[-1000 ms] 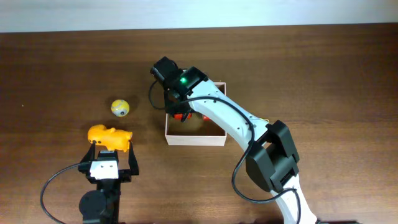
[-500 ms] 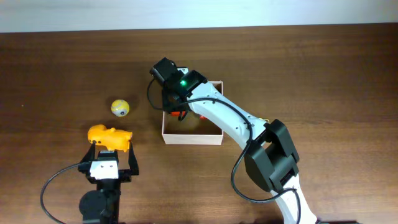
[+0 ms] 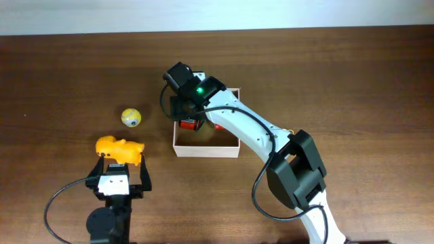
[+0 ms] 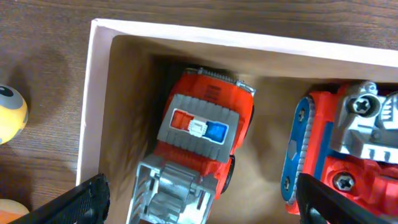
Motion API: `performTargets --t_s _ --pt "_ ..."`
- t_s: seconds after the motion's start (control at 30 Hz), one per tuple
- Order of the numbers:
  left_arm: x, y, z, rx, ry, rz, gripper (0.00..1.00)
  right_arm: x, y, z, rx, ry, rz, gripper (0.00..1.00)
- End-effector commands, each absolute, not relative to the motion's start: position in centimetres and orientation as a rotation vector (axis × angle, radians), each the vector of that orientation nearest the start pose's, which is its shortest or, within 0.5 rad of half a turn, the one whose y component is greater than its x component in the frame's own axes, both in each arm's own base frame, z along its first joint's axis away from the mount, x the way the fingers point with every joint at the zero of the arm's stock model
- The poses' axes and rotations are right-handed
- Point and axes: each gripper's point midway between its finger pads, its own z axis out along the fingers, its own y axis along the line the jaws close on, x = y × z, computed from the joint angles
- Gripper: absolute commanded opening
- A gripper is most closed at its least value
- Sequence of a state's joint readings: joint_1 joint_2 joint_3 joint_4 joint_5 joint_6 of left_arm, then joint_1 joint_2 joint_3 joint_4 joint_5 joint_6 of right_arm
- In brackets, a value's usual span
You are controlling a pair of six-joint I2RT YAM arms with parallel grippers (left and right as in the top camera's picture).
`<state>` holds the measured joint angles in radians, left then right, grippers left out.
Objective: Pack container
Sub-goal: 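Lower the red toy truck into the box beside the first toy, then open the right gripper and nudge the truck into place in the box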
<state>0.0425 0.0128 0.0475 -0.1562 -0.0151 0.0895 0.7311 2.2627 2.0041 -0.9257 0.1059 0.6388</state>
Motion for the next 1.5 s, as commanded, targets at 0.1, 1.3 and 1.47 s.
performTargets --t_s 0.1,1.3,1.47 --pt "24.2 1.6 15.5 0.032 1.691 0.135 0.99 40.8 34.1 7.5 -0.116 2.776 0.196 0.83" --pt "24.2 1.6 15.5 0.032 1.691 0.135 0.99 44.2 32.2 12.4 -0.239 2.661 0.219 0.62" --pt "24.2 1.6 15.5 0.032 1.691 0.135 0.99 43.6 30.8 12.4 -0.231 2.692 0.129 0.63"
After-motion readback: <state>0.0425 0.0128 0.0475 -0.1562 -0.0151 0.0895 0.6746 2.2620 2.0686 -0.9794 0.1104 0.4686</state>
